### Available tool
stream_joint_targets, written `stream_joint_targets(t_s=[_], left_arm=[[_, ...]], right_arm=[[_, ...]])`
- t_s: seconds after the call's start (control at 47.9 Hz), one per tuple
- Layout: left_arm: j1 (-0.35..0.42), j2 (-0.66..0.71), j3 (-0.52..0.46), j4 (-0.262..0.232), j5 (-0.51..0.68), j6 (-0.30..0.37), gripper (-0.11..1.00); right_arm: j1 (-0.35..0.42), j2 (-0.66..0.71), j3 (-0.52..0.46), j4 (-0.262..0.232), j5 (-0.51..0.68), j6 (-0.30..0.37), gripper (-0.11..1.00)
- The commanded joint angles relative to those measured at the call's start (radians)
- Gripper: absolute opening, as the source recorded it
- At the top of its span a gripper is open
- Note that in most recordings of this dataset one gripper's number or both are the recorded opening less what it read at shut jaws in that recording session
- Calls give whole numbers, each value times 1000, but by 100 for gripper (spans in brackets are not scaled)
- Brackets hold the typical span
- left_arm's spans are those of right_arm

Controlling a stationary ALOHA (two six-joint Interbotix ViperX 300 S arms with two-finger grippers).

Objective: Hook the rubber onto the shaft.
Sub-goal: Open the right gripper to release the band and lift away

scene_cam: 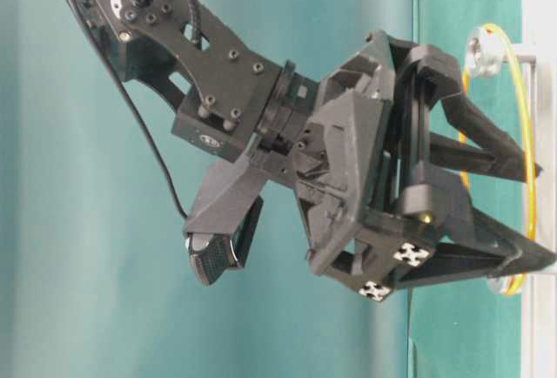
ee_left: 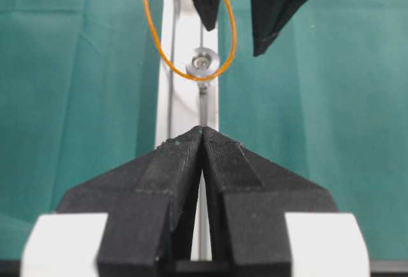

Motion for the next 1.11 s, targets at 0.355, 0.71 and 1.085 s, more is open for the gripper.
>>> stream_joint_targets(t_s=[0.355, 0.71, 1.085], left_arm=[[-3, 6, -31, -2, -6, -2, 0], [-3, 8, -31, -2, -6, 0, 0], [-3, 6, -32, -2, -6, -2, 0]], right_arm=[[3, -80, -12, -3, 25, -37, 94], [3, -169, -12, -5, 67, -80, 94], [2, -268, -12, -12, 124, -91, 94]])
